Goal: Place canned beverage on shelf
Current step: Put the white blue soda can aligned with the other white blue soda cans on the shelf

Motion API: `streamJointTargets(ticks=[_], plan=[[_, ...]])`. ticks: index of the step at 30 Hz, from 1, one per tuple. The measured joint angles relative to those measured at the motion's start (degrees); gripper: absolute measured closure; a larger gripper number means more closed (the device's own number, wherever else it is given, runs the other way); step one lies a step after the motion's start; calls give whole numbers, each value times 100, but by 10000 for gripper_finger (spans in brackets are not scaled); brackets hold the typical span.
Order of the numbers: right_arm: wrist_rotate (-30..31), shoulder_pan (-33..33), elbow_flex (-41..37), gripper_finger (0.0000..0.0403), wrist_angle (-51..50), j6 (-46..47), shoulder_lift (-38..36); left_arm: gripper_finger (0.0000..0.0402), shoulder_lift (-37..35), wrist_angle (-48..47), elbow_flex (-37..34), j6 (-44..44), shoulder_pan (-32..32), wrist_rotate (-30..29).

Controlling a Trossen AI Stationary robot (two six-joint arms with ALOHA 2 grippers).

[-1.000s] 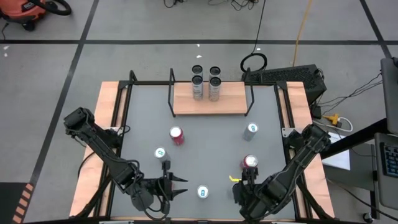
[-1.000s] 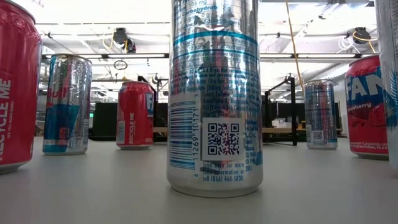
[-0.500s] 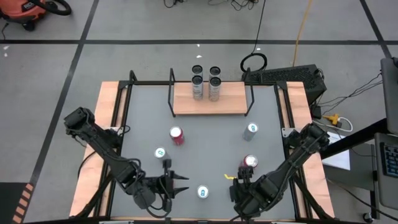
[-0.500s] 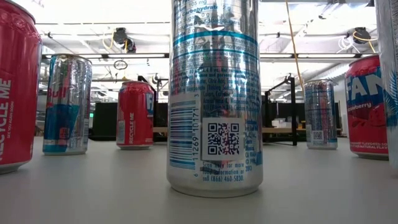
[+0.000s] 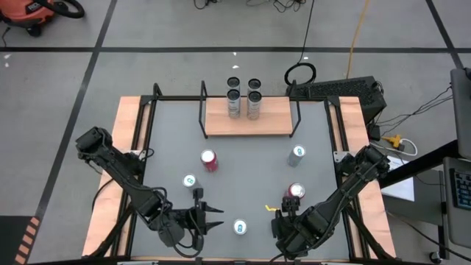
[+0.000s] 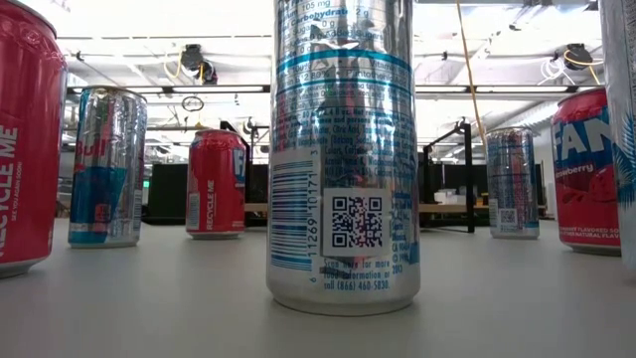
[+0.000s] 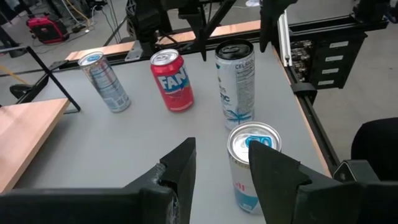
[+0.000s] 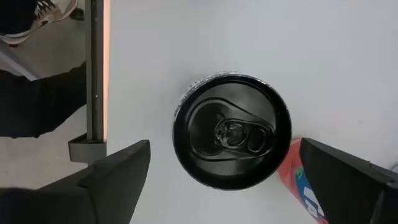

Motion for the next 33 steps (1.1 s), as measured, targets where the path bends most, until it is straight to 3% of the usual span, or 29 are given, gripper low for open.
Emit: streamJointTargets(ticks=[14, 26, 33], plan=[[21, -63, 0, 118, -53, -33, 0, 259, 0, -58, 0, 0, 0, 2], [155, -179, 0, 102, 308, -431, 0, 259, 0, -46, 0, -155, 4, 24], [153, -200, 0, 113, 305, -810, 0, 259, 0, -16, 0, -291, 9, -11]])
